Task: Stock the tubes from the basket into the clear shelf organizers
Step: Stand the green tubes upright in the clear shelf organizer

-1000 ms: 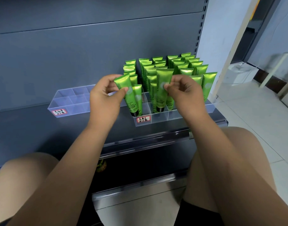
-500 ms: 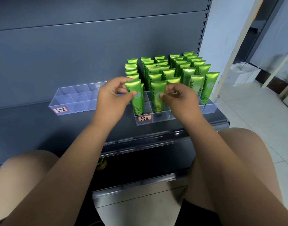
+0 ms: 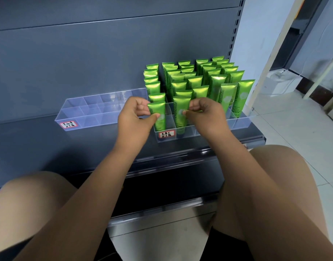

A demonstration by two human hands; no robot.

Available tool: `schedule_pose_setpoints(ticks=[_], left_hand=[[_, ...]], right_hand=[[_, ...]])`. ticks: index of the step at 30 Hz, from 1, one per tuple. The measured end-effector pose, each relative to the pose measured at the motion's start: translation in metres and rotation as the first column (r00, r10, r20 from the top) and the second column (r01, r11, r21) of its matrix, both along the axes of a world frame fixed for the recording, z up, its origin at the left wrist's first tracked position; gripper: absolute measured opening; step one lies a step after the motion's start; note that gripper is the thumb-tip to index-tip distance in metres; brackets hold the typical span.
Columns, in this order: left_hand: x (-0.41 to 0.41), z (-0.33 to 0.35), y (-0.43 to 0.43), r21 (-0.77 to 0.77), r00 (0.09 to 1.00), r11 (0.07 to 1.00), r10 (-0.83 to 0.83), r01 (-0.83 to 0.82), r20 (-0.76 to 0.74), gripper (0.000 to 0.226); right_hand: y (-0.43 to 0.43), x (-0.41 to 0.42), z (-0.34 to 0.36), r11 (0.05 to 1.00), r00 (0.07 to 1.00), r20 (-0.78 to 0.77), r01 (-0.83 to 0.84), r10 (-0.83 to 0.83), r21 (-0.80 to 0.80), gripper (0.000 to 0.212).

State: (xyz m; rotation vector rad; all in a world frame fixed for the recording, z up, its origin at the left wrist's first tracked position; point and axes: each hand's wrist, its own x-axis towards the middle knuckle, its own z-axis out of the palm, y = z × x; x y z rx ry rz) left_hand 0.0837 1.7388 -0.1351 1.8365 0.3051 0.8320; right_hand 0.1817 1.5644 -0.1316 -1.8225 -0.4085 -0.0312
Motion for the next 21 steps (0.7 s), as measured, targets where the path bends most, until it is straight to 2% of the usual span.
schedule_pose_setpoints(ticks=[7, 13, 21], left_hand=[[0.002, -0.005, 0.001, -0.016, 1.0, 1.0, -0.013, 0.013, -0.006, 0.032], [0.001, -0.009, 0.001, -0.053, 0.999, 0.998, -0.029, 0.028, -0.016, 0.028], [-0.001, -0.013, -0.003, -0.077, 1.0, 0.997, -0.005, 0.003, -0.016, 0.025]], right_hand=[[-0.001, 0.002, 0.0, 1.0, 1.0, 0.029, 0.008, -0.008, -0.024, 0.016], [-0.003, 0.002, 0.002, 0.992, 0.992, 0.127, 0.038, -0.023, -0.118, 0.014], [-0.004, 0.002, 0.002, 0.989, 0.992, 0.126, 0.045, -0.026, -0.144, 0.016]])
